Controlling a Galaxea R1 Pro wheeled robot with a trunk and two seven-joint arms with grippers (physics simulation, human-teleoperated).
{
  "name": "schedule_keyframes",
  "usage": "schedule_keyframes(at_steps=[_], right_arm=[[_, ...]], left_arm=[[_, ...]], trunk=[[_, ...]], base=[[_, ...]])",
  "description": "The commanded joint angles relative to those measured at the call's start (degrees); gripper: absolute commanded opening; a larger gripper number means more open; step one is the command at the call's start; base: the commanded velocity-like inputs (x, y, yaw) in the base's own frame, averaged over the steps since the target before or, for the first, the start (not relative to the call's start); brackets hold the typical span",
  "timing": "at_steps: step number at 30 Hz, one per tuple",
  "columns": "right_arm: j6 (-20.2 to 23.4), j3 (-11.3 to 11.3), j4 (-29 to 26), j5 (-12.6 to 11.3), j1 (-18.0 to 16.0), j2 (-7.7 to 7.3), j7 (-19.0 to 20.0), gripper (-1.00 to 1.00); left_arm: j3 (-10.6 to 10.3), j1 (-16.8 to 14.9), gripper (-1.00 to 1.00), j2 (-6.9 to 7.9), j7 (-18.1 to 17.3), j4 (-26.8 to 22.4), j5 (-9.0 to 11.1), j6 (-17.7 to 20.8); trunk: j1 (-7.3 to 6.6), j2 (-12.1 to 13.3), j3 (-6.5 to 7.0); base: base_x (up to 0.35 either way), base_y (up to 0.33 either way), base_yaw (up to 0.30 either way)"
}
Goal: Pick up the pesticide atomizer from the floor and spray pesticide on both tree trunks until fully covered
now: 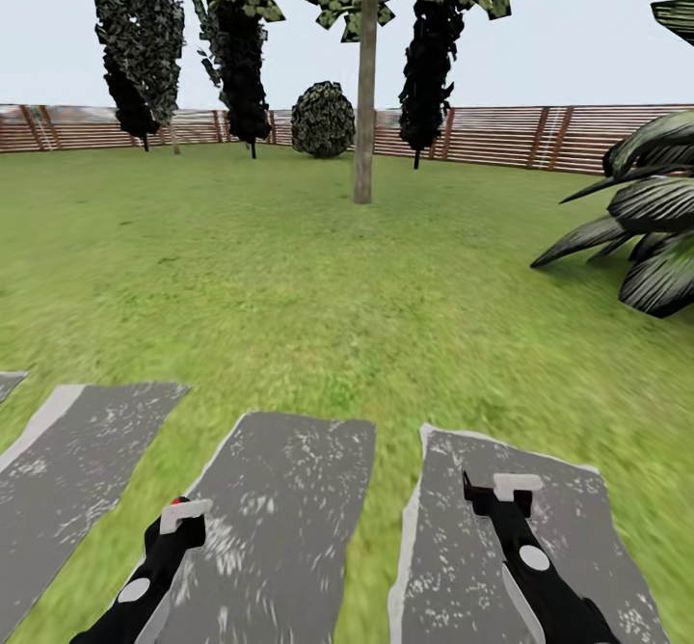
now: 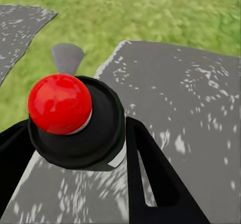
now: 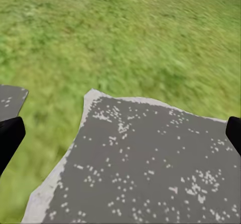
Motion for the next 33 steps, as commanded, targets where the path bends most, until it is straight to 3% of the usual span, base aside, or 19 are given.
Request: schedule_keyframes(at_steps=[1, 33], right_arm=[[0.00, 0.00, 0.01, 0.00, 0.00, 0.00, 0.00, 1.00], [0.00, 0.00, 0.02, 0.00, 0.00, 0.00, 0.00, 1.00]], left_arm=[[0.01, 0.00, -1.00, 0.00, -0.01, 0.00, 0.00, 0.00], [0.01, 0.00, -1.00, 0.01, -0.01, 0.05, 0.00, 0.00]], trunk=[[0.00, 0.00, 0.00], [0.00, 0.00, 0.00]], base=[[0.338, 0.000, 0.000], [0.338, 0.000, 0.000]])
